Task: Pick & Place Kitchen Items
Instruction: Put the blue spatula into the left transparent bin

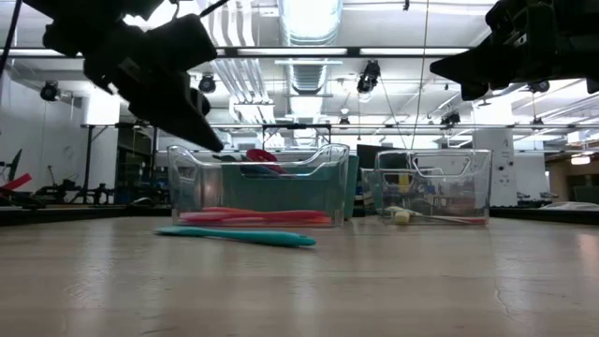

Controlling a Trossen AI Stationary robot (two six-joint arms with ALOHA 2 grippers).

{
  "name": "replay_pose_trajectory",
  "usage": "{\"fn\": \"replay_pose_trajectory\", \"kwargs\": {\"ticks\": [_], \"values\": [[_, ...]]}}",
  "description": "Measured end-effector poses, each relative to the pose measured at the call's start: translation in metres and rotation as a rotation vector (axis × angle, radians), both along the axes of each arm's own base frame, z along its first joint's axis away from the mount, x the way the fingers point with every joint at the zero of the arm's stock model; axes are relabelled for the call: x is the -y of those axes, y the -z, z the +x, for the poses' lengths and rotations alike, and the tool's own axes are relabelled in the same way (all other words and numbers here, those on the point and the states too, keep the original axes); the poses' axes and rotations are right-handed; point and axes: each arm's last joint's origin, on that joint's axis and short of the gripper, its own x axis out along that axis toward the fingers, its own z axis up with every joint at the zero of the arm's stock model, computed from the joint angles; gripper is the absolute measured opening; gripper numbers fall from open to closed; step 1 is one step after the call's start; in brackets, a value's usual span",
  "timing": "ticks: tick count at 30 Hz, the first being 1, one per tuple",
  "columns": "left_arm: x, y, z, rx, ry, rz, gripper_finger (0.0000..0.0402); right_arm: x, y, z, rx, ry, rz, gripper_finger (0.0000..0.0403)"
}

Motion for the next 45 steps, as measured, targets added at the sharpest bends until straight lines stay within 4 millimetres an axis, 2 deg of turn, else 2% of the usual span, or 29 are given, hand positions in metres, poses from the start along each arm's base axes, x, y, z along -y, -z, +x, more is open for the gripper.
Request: {"fn": "replay_pose_trajectory", "kwargs": {"ticks": [5, 11, 15, 20, 25, 29, 33, 39, 45], "values": [[0.007, 0.018, 0.004, -0.073, -0.012, -0.018, 0.0116, 0.000, 0.000, 0.000, 0.000, 0.000, 0.000, 0.0008], [0.011, 0.040, 0.009, -0.147, -0.025, 0.057, 0.0213, 0.000, 0.000, 0.000, 0.000, 0.000, 0.000, 0.0008], [0.012, 0.049, 0.008, -0.204, -0.024, 0.072, 0.0249, 0.000, 0.000, 0.000, 0.000, 0.000, 0.000, 0.0008], [0.012, 0.049, 0.007, -0.219, -0.020, 0.062, 0.0257, 0.000, 0.000, 0.000, 0.000, 0.000, 0.000, 0.0008], [0.011, 0.034, 0.010, -0.144, -0.095, 0.091, 0.0257, 0.000, 0.000, 0.000, -0.001, 0.000, 0.000, 0.0008], [0.013, 0.026, 0.017, -0.124, -0.026, 0.006, 0.0257, 0.000, 0.000, 0.000, -0.001, 0.000, 0.000, 0.0008], [0.016, 0.019, 0.026, -0.032, 0.001, -0.013, 0.0257, 0.000, 0.000, 0.000, -0.001, 0.000, 0.000, 0.0008], [0.005, 0.023, 0.030, -0.008, -0.134, 0.084, 0.0257, 0.000, 0.000, 0.000, -0.001, 0.000, 0.000, 0.0008], [-0.006, 0.020, 0.035, 0.040, -0.207, 0.083, 0.0257, 0.000, 0.000, 0.000, -0.001, 0.000, 0.000, 0.0008]]}}
